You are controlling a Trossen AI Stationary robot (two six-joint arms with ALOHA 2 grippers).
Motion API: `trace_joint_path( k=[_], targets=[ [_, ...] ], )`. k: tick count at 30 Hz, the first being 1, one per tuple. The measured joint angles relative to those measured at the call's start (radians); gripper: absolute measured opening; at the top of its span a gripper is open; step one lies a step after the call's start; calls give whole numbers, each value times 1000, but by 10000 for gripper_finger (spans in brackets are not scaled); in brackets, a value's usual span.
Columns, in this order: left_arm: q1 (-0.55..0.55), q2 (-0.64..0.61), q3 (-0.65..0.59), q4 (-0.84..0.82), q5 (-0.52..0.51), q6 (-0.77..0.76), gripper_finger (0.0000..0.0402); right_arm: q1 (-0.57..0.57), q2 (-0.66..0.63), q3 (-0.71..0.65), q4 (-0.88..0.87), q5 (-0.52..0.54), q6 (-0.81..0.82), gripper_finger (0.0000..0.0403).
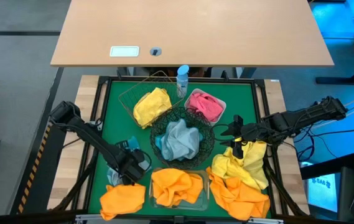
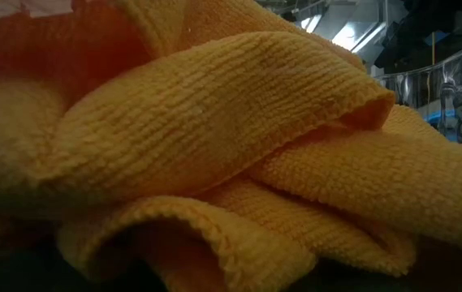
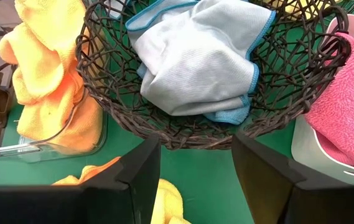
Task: Sort microfiber towel by color & place in baskets
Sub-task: Put the blue microfiber towel into the black wire basket
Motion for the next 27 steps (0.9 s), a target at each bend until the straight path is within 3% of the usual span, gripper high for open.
trace_joint_path(
  k=[3,10,22,27],
  targets=[
    [0,0,0,-2,-3,0,148,0,0,0,0,0,0,195],
    [0,0,0,-8,-7,-4,14,0,0,0,0,0,0,195],
    [0,-60,0,-19,-12,-1,2,0,0,0,0,0,0,195],
    [0,-160,0,-18,-90,-38,1,0,0,0,1,0,0,195]
  ],
)
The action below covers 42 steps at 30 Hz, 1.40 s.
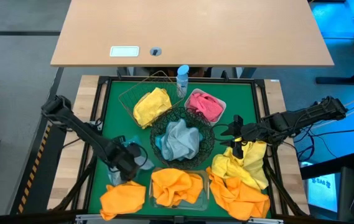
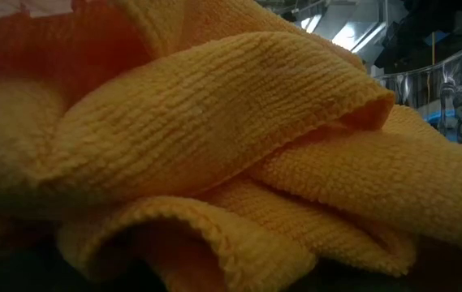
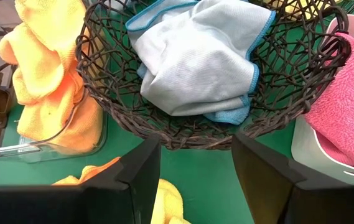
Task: Sort microfiber towel by color & place in baskets
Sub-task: Put the blue microfiber towel into the black wire basket
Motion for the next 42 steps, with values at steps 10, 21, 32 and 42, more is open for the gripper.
trace_joint_path(
  k=[10,21,32,42],
  targets=[
    [2,-255,0,101,-234,-48,1,0,0,0,0,0,0,195],
    [2,-447,0,469,-541,122,0,0,0,0,0,0,0,195],
    [59,-453,0,1290,-543,774,0,0,0,0,0,0,0,195],
    [248,-401,0,1555,-291,898,0,0,0,0,0,0,0,195]
  ],
)
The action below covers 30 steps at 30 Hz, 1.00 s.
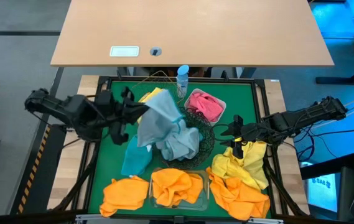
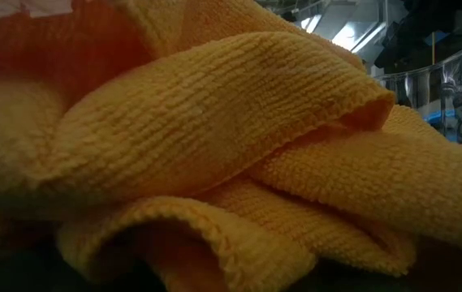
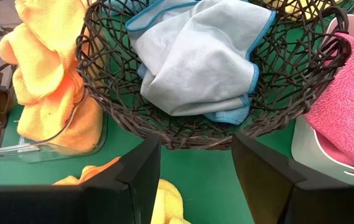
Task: Sort microfiber towel by color & place in baskets
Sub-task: Put the blue microfiber towel into the black wire basket
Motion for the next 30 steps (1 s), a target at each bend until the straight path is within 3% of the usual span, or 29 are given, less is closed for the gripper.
trace_joint_path(
  k=[12,16,20,27,30],
  targets=[
    [192,153,0,306,257,-7,0,0,0,0,0,0,0,195],
    [231,154,0,288,309,-38,0,0,0,0,0,0,0,195],
    [241,154,0,132,328,-76,0,0,0,0,0,0,0,195],
    [237,186,0,-368,304,-159,0,0,0,0,-1,0,0,195],
    [229,240,0,-505,276,-188,0,0,0,0,-2,0,0,195]
  ],
)
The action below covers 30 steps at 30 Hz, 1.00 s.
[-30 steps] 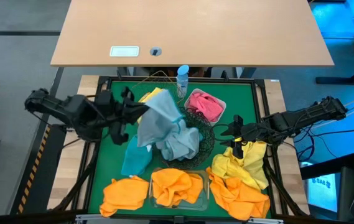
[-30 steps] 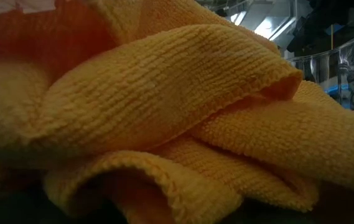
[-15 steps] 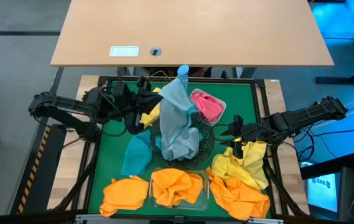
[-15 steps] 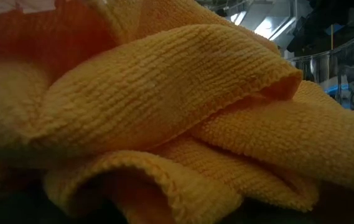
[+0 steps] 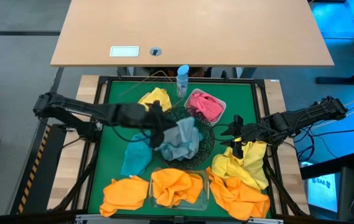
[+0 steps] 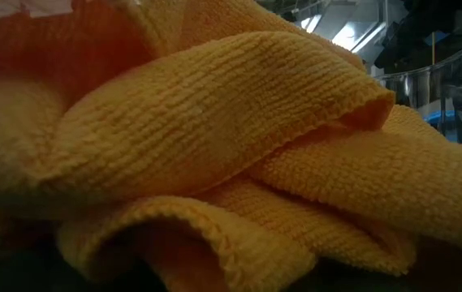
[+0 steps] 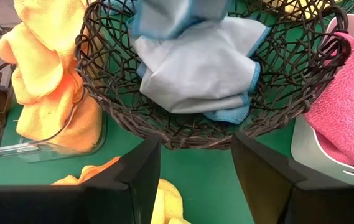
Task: Sort microfiber towel by color & place in baskets
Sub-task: Put the blue microfiber towel into the black wire basket
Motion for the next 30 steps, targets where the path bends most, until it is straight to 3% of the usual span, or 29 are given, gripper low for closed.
trace_joint_path(
  k=[5,15,23,30],
  targets=[
    [0,116,0,-96,-5,0,0,0,0,0,0,0,0,195],
    [1,347,0,-110,-2,5,16,0,0,0,-1,-14,6,195],
    [1,378,0,-110,-3,0,61,0,0,0,-45,-236,26,195],
    [3,377,0,-111,-10,0,115,0,0,0,-235,-221,173,195]
  ],
)
